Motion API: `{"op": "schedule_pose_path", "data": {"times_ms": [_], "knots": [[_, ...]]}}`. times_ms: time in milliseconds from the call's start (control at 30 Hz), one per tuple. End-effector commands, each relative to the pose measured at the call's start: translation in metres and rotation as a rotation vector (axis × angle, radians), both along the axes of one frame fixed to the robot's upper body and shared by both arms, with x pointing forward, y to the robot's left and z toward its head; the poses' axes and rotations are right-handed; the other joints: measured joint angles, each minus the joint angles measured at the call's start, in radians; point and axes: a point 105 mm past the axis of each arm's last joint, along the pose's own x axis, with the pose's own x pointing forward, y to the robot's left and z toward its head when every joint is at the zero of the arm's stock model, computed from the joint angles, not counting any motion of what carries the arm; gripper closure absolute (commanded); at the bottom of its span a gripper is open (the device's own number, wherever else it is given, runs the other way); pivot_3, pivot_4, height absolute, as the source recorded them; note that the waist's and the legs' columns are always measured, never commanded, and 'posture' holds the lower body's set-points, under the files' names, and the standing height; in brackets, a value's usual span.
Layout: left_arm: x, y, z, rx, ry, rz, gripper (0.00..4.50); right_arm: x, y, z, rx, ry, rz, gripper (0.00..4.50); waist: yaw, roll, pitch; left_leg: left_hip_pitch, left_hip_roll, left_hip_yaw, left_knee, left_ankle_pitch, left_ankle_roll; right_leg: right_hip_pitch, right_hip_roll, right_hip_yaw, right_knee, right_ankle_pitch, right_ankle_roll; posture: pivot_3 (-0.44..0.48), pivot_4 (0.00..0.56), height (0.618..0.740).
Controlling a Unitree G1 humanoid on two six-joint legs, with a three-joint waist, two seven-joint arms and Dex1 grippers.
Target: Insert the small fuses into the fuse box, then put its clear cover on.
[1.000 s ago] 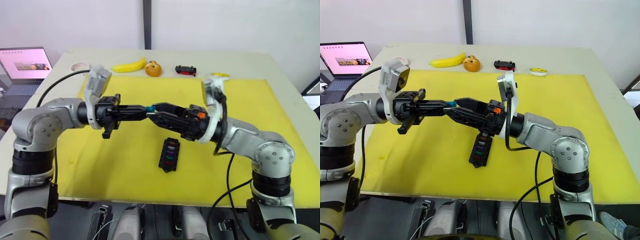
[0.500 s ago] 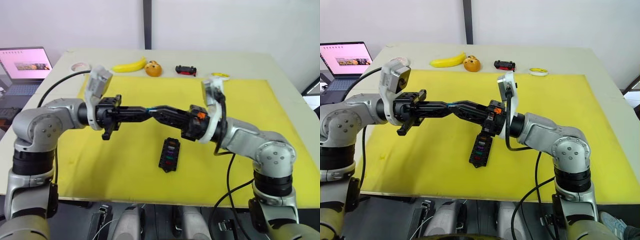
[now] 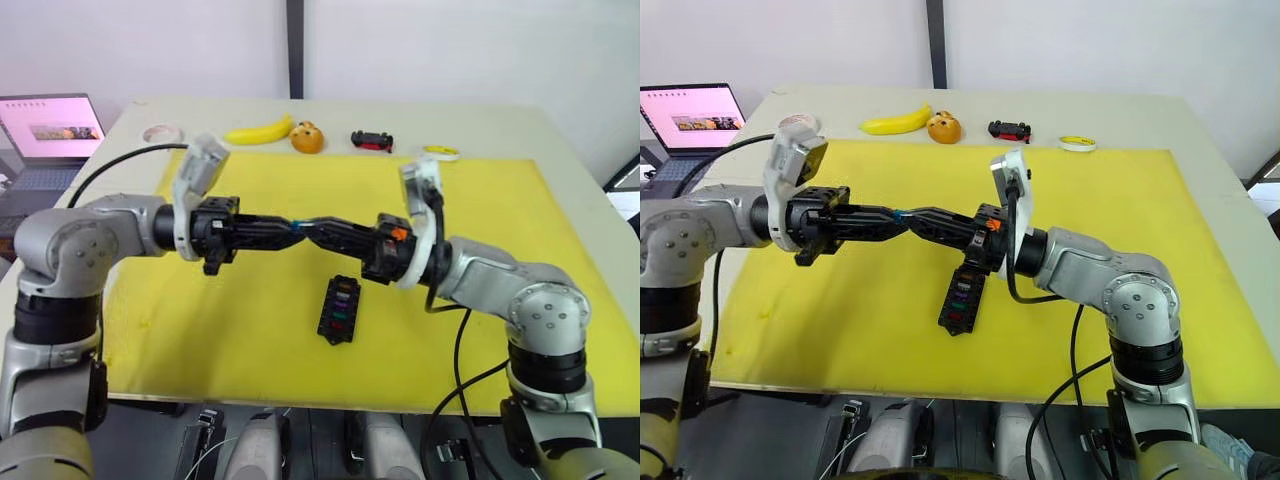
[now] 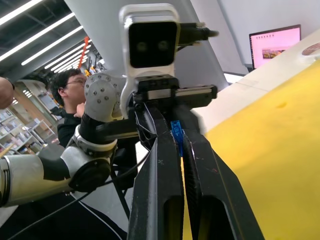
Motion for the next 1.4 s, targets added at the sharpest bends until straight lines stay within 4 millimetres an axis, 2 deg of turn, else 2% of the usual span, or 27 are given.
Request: {"op": "schedule_pose_path", "data": {"times_ms": [33,133,167,333,600,767,1400], "knots": [[-0.002,0.010,-0.009,0.118,-0.069,0.004,1.68,-0.001,-0.009,0.005,-0.030,-0.144,-0.028,4.50,-0.001,0.000,0.000,0.000,0.000,0.000,0.000,0.000,0.000,0.000,0.000,0.000,0.000,0.000,0.000,0.000,0.150,0.737],[0.001,0.020,-0.030,0.257,-0.131,0.001,0.17,0.005,-0.019,-0.017,-0.153,-0.226,-0.043,4.50,0.001,0.000,0.000,0.000,0.000,0.001,-0.001,0.000,0.000,-0.001,0.001,0.000,0.000,0.000,0.000,0.000,0.150,0.737],[0.002,0.021,-0.035,0.284,-0.152,-0.004,0.08,0.007,-0.022,-0.026,-0.181,-0.237,-0.045,4.50,0.002,0.000,0.000,0.000,0.000,0.001,-0.001,0.000,0.000,-0.001,0.001,0.000,0.000,-0.001,-0.002,0.000,0.150,0.737],[0.005,0.017,-0.043,0.297,-0.272,-0.037,0.08,0.020,-0.037,-0.059,-0.223,-0.248,-0.068,4.50,0.008,0.000,0.000,0.000,0.000,0.002,0.000,0.000,0.000,-0.001,0.001,0.000,-0.001,-0.002,-0.003,0.000,0.150,0.737],[0.002,0.011,-0.043,0.263,-0.355,-0.066,0.08,0.033,-0.047,-0.093,-0.287,-0.262,-0.075,4.50,0.007,0.000,0.000,-0.001,0.001,0.001,0.000,0.000,0.000,-0.002,0.001,0.000,-0.001,0.000,0.000,0.000,0.150,0.737],[0.000,0.007,-0.042,0.247,-0.381,-0.077,0.08,0.039,-0.051,-0.102,-0.290,-0.258,-0.084,4.50,0.007,0.000,0.000,-0.001,0.001,0.001,0.000,0.000,0.000,-0.002,0.002,0.000,-0.001,0.000,0.000,0.000,0.150,0.737],[-0.003,0.007,-0.048,0.263,-0.388,-0.091,0.08,0.047,-0.058,-0.109,-0.270,-0.260,-0.111,4.50,0.007,0.000,0.000,-0.001,0.001,0.001,0.001,0.000,0.000,-0.001,0.001,0.000,0.000,0.000,0.000,0.000,0.150,0.737]]}}
